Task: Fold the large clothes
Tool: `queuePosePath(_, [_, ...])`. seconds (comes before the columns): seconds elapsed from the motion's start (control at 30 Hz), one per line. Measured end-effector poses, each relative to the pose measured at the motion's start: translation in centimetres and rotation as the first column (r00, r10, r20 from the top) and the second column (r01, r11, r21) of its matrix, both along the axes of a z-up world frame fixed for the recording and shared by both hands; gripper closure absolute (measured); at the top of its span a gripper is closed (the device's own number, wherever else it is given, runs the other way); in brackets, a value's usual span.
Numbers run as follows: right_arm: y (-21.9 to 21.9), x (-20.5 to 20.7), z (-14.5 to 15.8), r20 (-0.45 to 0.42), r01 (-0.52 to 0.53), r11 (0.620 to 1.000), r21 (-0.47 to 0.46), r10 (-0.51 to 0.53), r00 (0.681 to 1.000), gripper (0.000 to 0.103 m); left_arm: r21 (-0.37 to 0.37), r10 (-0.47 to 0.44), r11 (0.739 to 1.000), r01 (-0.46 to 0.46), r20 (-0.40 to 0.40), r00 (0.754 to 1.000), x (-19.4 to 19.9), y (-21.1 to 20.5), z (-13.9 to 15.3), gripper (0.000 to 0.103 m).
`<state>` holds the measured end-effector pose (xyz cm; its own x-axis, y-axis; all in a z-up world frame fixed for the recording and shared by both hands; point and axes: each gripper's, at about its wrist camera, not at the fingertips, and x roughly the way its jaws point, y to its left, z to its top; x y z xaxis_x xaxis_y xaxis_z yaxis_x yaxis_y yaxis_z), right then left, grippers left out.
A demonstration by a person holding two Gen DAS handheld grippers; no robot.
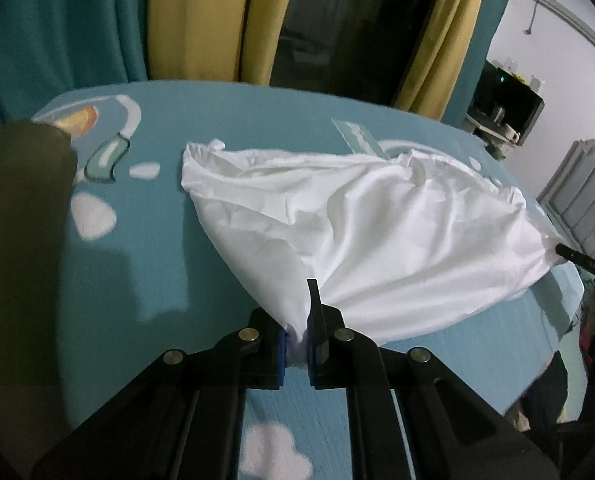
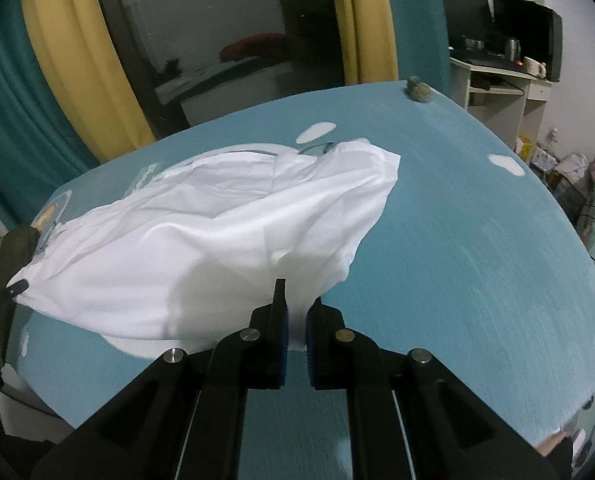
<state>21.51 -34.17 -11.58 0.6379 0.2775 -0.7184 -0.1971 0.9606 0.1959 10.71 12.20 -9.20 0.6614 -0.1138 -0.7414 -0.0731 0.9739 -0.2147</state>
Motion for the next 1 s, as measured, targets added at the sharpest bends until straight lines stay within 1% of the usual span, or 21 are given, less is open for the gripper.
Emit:
queuePosePath(0.2, [-1.0,-1.4,-0.7,-0.019,0.023,1.0,-0.004,-0.023,1.0,0.096,-0.016,-0.011,1.0,0.01,-0.044,0.999,-1.8,-0.7,-1.5,0.095])
queuePosePath(0.33, [-0.5,-1.6,-2.5,-0.053,0.014,0.997,-0.078,-0.018,0.998,0.096,-0.041,-0.01,0.999,0.007,-0.082,0.997,-1.8,-0.5,-2.6,0.093])
queuePosePath(0.43, [-0.7,-1.6,-3.2,-0.053,0.03,0.996,-0.089,-0.035,0.998,0.096,-0.043,-0.018,0.999,0.014,-0.094,0.995,-1.7,-0.6,-2.6,0.093])
queuePosePath(0.47, [-0.7,-1.6,-3.1,-0.054,0.037,0.996,-0.082,-0.042,0.998,0.095,-0.043,-0.025,0.999,0.02,-0.102,0.995,-1.6,-0.6,-2.5,0.091])
queuePosePath(0.5, [-0.9,-1.4,-3.1,-0.063,0.043,0.997,-0.071,-0.048,0.997,0.091,-0.036,-0.029,0.999,0.025,-0.103,0.994,-1.6,-0.6,-2.4,0.087])
queuePosePath(0.53, [-1.0,-1.4,-3.1,-0.067,0.042,0.997,-0.072,-0.046,0.997,0.088,-0.026,-0.029,0.999,0.027,-0.098,0.995,-1.7,-0.5,-2.2,0.079])
queuePosePath(0.57, [-1.0,-1.4,-3.0,-0.068,0.038,0.996,-0.08,-0.043,0.997,0.086,-0.013,-0.024,1.0,0.022,-0.093,0.995,-1.8,-0.5,-2.0,0.068])
queuePosePath(0.6, [-1.0,-1.4,-2.9,-0.066,0.035,0.995,-0.098,-0.042,0.997,0.082,-0.001,-0.015,1.0,0.015,-0.089,0.996,-1.9,-0.3,-1.6,0.063])
queuePosePath(0.63, [-1.1,-1.5,-2.8,-0.063,0.038,0.993,-0.11,-0.046,0.997,0.076,0.008,-0.007,1.0,0.008,-0.083,0.997,-2.0,0.1,-1.3,0.062])
queuePosePath(0.67, [-1.2,-1.6,-2.6,-0.059,0.046,0.991,-0.122,-0.053,0.997,0.072,0.017,0.001,1.0,0.0,-0.076,0.997,-2.1,0.4,-0.8,0.061])
queuePosePath(0.7, [-1.3,-1.6,-2.3,-0.052,0.061,0.989,-0.135,-0.069,0.996,0.066,0.031,0.015,0.999,-0.013,-0.068,0.998,-2.1,0.8,-0.3,0.061])
queuePosePath(0.73, [-1.4,-1.7,-2.2,-0.044,0.072,0.987,-0.141,-0.079,0.996,0.062,0.055,0.037,0.998,-0.034,-0.057,0.998,-2.2,1.2,0.1,0.06])
queuePosePath(0.8, [-1.7,-1.7,-1.4,-0.02,0.094,0.984,-0.148,-0.098,0.995,0.06,0.112,0.067,0.992,-0.062,-0.041,0.997,-1.8,1.6,0.9,0.059])
queuePosePath(0.83, [-1.8,-1.6,-1.1,-0.009,0.103,0.983,-0.15,-0.105,0.994,0.06,0.125,0.062,0.991,-0.057,-0.038,0.997,-1.4,1.7,1.3,0.059])
queuePosePath(0.87, [-1.8,-1.6,-0.8,0.004,0.113,0.982,-0.153,-0.114,0.993,0.06,0.131,0.049,0.99,-0.044,-0.038,0.998,-0.9,1.8,1.5,0.059])
queuePosePath(0.93, [-1.8,-1.3,-0.1,0.03,0.127,0.979,-0.16,-0.124,0.992,0.06,0.167,0.018,0.986,-0.01,-0.042,0.999,0.6,1.7,1.9,0.059])
queuePosePath(1.0, [-1.5,-0.9,0.3,0.042,0.13,0.978,-0.162,-0.124,0.991,0.059,0.217,-0.028,0.975,0.038,-0.05,0.998,2.5,1.2,2.0,0.059])
